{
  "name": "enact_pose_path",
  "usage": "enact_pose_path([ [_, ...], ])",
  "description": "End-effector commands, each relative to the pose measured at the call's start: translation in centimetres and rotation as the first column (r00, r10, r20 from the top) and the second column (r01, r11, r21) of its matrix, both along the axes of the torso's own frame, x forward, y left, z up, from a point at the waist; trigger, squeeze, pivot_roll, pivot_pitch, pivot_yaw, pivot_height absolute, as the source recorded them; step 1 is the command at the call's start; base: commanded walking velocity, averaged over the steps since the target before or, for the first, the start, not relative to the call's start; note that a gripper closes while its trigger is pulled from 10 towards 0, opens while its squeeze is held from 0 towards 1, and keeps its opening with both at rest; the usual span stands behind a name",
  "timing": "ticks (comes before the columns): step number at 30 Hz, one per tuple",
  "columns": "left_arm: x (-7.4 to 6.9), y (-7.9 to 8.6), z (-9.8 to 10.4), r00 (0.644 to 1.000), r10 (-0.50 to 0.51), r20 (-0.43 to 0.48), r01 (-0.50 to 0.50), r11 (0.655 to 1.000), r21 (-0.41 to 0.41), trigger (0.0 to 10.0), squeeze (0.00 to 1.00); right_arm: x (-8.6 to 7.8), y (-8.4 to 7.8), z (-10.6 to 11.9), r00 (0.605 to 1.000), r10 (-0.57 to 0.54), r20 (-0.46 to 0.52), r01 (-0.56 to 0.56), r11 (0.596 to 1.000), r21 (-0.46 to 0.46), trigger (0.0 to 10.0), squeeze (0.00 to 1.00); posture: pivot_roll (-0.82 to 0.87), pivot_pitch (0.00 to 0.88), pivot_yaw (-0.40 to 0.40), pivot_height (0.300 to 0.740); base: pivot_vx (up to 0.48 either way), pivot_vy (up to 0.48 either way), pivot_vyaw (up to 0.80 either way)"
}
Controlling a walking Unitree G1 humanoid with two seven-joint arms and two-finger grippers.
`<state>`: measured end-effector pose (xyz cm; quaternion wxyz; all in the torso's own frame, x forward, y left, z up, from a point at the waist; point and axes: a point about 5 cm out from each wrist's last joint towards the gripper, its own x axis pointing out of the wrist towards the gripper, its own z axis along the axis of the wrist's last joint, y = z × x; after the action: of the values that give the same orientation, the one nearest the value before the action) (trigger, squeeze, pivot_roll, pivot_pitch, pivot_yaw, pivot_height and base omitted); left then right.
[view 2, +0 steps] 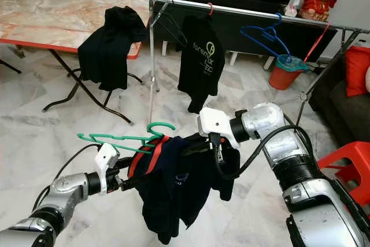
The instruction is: Hang hanger
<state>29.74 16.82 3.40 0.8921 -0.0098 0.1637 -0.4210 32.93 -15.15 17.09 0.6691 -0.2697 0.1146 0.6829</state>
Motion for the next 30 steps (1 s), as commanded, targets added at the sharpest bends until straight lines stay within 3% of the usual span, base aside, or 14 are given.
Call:
enact_pose_path([
  [1, 0.0, 0.0, 0.0, 0.999, 0.030, 0.017, -0.030, 1.000, -0.004, 10.0, 0.00, 0.2, 0.0, 1.0, 0.999, 0.017, 0.034, -0.017, 1.000, 0.004, 10.0, 0.00, -0.07, 0.000, -0.160, 0.740, 0.000, 0.000, 0.00],
  [13, 0.0, 0.6, 0.2, 0.994, 0.090, 0.054, -0.089, 0.996, -0.014, 10.0, 0.00, 0.5, 0.0, 0.8, 0.999, 0.001, 0.037, -0.001, 1.000, 0.005, 10.0, 0.00, -0.06, 0.000, -0.161, 0.740, 0.000, 0.000, 0.00],
  [22, 0.1, 0.3, 0.7, 0.995, 0.025, 0.097, -0.026, 1.000, 0.011, 10.0, 0.00, 0.6, -0.2, -0.2, 1.000, -0.016, 0.019, 0.017, 0.999, -0.031, 10.0, 0.00, -0.04, 0.000, -0.176, 0.740, 0.000, 0.000, 0.00],
  [25, -0.1, 0.3, 0.6, 0.996, 0.004, 0.090, -0.006, 1.000, 0.021, 7.6, 0.00, 0.7, -0.1, 0.0, 1.000, -0.015, 0.024, 0.016, 1.000, -0.026, 10.0, 0.00, -0.04, 0.000, -0.176, 0.740, 0.000, 0.000, 0.00],
  [26, -0.1, 0.3, 0.6, 0.996, -0.002, 0.085, 0.000, 1.000, 0.026, 4.9, 0.00, 0.7, -0.1, 0.1, 1.000, -0.015, 0.026, 0.016, 1.000, -0.024, 10.0, 0.00, -0.04, 0.000, -0.176, 0.740, 0.000, 0.000, 0.00],
  [28, -0.3, 0.3, 0.4, 0.997, -0.012, 0.077, 0.009, 0.999, 0.036, 2.9, 0.00, 0.8, 0.0, 0.1, 1.000, -0.014, 0.028, 0.015, 1.000, -0.023, 10.0, 0.00, -0.04, 0.000, -0.175, 0.740, 0.000, 0.000, 0.00],
  [29, -0.5, 0.3, 0.1, 0.998, -0.018, 0.067, 0.015, 0.999, 0.051, 2.1, 0.00, 0.8, 0.0, 0.2, 0.999, -0.013, 0.032, 0.014, 1.000, -0.020, 10.0, 0.00, -0.05, 0.000, -0.174, 0.740, 0.000, 0.000, 0.00],
  [30, -0.6, 0.3, 0.0, 0.998, -0.019, 0.066, 0.015, 0.998, 0.055, 2.0, 0.00, 0.8, 0.0, 0.3, 0.999, -0.013, 0.033, 0.013, 1.000, -0.019, 10.0, 0.00, -0.05, 0.000, -0.174, 0.740, 0.000, 0.000, 0.00],
])
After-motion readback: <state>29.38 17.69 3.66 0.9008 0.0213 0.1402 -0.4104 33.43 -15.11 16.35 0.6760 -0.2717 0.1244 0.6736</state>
